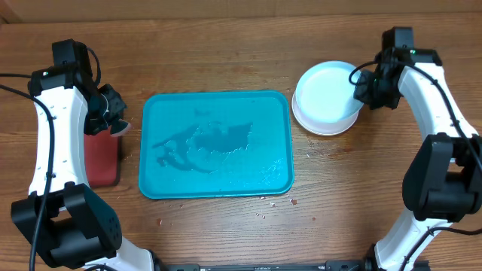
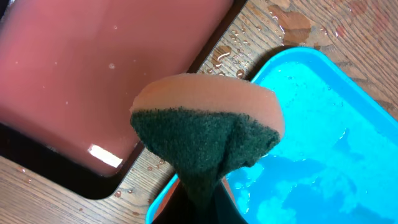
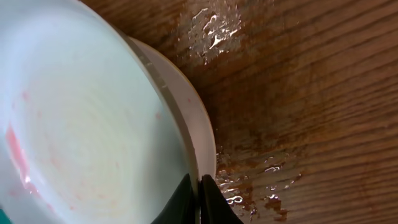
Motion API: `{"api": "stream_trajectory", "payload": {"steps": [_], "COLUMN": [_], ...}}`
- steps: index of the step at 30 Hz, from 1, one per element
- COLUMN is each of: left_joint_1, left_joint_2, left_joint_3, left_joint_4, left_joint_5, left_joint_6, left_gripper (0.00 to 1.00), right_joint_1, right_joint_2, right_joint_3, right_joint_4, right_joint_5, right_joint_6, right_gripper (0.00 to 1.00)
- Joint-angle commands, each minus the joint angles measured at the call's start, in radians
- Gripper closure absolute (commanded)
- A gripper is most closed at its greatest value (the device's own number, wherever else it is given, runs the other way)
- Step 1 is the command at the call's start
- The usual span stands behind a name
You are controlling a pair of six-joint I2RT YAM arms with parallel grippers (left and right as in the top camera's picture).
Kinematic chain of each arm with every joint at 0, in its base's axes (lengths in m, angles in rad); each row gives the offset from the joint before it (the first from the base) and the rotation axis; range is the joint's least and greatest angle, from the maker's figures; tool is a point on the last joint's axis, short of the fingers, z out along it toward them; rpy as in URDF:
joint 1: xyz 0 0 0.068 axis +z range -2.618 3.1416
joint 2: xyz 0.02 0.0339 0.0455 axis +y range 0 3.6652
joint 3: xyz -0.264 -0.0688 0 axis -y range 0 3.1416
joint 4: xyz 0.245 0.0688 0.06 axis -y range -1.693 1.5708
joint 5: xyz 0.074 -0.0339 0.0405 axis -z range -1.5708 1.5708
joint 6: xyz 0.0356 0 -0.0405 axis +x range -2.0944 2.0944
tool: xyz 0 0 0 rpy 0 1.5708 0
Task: Clean dirty plates on tray and stack at the side
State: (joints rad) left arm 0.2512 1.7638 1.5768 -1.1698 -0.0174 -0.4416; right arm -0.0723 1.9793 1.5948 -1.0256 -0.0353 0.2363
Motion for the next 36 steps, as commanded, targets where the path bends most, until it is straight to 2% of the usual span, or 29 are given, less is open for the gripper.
{"api": "stream_trajectory", "payload": {"steps": [1,2,4,8,13,16,19,23,26,29,31,36], "left_joint_1": [0.003,0.003,0.003,0.003,0.027,0.070,0.151,0.216,0.255,0.259,0.259,0.259], "left_joint_2": [-0.002,-0.002,-0.002,-0.002,-0.002,-0.002,0.017,0.090,0.208,0.270,0.295,0.359], "left_joint_3": [-0.004,-0.004,-0.004,-0.004,-0.004,-0.005,-0.005,-0.005,-0.005,-0.005,-0.005,-0.005], "left_joint_4": [0.004,0.005,0.007,0.014,0.030,0.051,0.086,0.106,0.177,0.193,0.200,0.217], "left_joint_5": [0.011,0.011,0.011,0.011,0.007,0.006,-0.015,-0.016,-0.010,-0.007,-0.008,-0.011], "left_joint_6": [0.016,0.016,0.016,0.015,0.002,0.000,0.000,0.002,0.016,0.015,0.016,0.016], "left_gripper": [0.96,0.96,0.96,0.96,0.96,0.96,0.96,0.96,0.96,0.95,0.90,0.92], "right_joint_1": [-0.001,-0.001,0.000,0.009,0.088,0.173,0.319,0.447,0.581,0.636,0.660,0.695], "right_joint_2": [-0.019,-0.019,-0.020,-0.034,-0.137,-0.199,-0.211,-0.210,-0.210,-0.210,-0.210,-0.210], "right_joint_3": [-0.007,-0.007,-0.005,-0.005,-0.004,-0.004,-0.008,-0.018,-0.018,-0.018,-0.018,-0.018], "right_joint_4": [0.016,0.015,0.015,0.007,0.019,0.023,0.021,0.087,0.169,0.185,0.188,0.195], "right_joint_5": [0.004,-0.007,-0.063,-0.217,-0.264,-0.263,-0.277,-0.277,-0.267,-0.224,-0.198,-0.183], "right_joint_6": [0.028,0.027,0.026,0.027,0.027,0.027,0.053,0.058,0.079,0.079,0.079,0.080], "right_gripper": [0.57,0.40,0.16,0.00,0.00,0.00,0.00,0.00,0.00,0.00,0.00,0.00]}}
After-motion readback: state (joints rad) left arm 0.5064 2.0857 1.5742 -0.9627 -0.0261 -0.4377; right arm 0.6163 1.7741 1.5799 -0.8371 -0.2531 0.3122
